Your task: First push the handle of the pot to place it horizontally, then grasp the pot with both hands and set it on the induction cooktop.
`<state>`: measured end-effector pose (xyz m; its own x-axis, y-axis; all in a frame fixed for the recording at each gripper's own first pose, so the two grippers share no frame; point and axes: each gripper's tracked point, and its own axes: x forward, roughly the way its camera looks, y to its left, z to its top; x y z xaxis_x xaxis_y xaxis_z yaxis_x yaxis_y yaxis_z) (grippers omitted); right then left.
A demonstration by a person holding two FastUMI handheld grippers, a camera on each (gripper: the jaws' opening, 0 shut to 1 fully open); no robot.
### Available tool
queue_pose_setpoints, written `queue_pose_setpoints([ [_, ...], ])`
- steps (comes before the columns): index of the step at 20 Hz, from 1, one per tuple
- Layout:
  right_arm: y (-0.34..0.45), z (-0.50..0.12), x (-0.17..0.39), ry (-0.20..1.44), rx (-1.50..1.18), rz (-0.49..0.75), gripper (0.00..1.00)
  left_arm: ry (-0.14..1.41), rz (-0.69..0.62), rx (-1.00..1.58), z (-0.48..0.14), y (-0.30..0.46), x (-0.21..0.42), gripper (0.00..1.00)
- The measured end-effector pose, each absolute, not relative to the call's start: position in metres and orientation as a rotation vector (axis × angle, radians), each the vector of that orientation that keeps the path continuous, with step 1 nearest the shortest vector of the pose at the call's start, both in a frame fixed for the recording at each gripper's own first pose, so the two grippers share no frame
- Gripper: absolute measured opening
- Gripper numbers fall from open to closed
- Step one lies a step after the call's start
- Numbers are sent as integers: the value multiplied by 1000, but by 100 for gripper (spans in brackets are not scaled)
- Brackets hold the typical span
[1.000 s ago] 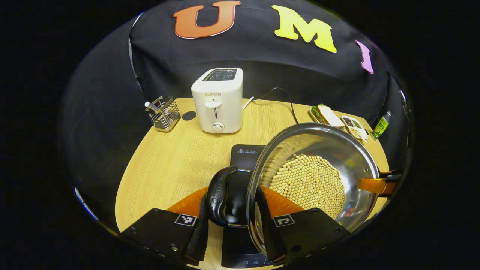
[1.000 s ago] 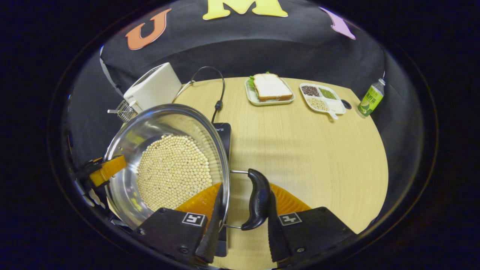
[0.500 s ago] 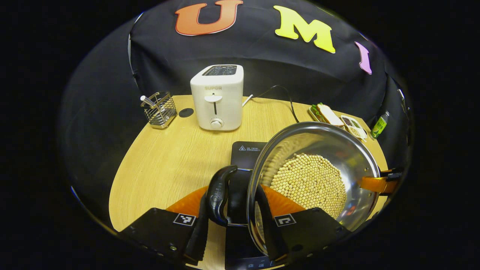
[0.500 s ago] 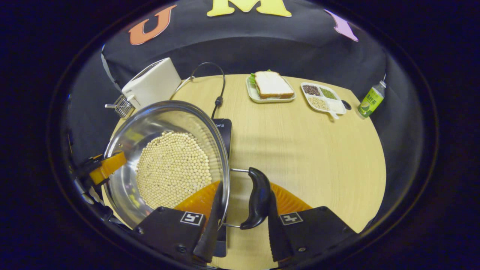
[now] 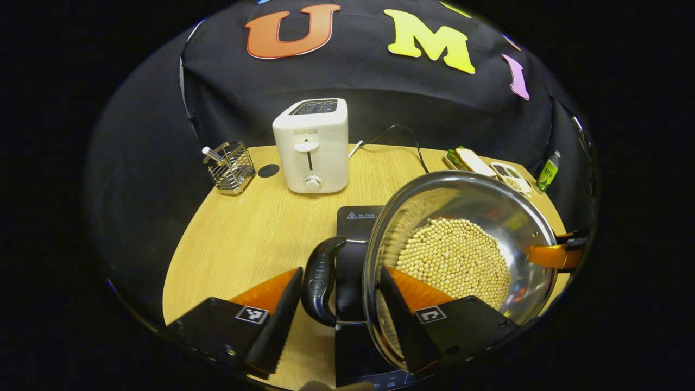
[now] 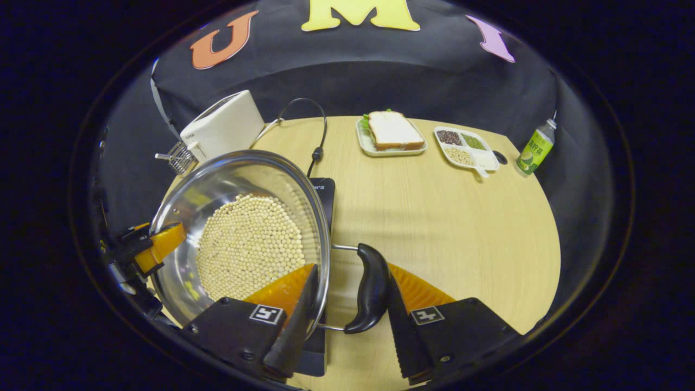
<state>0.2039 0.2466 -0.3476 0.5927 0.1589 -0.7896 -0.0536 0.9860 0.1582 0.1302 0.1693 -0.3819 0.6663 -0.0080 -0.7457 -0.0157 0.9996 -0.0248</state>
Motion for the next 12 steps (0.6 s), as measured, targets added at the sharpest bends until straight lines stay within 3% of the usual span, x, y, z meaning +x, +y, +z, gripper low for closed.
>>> queue_pose_setpoints([
  [1, 245, -347, 204, 906, 118, 129, 77, 820, 13, -47, -379, 170, 131, 99],
  [3, 241, -340, 209, 827, 86, 153, 84, 791, 28, -54, -366, 174, 126, 98],
  [6, 235, -324, 201, 767, 57, 164, 81, 739, 42, -27, -348, 178, 122, 98],
  [8, 232, -316, 197, 748, 58, 181, 87, 709, 68, -9, -334, 182, 118, 98],
  [12, 220, -296, 187, 681, 54, 187, 87, 644, 83, 13, -303, 172, 106, 98],
])
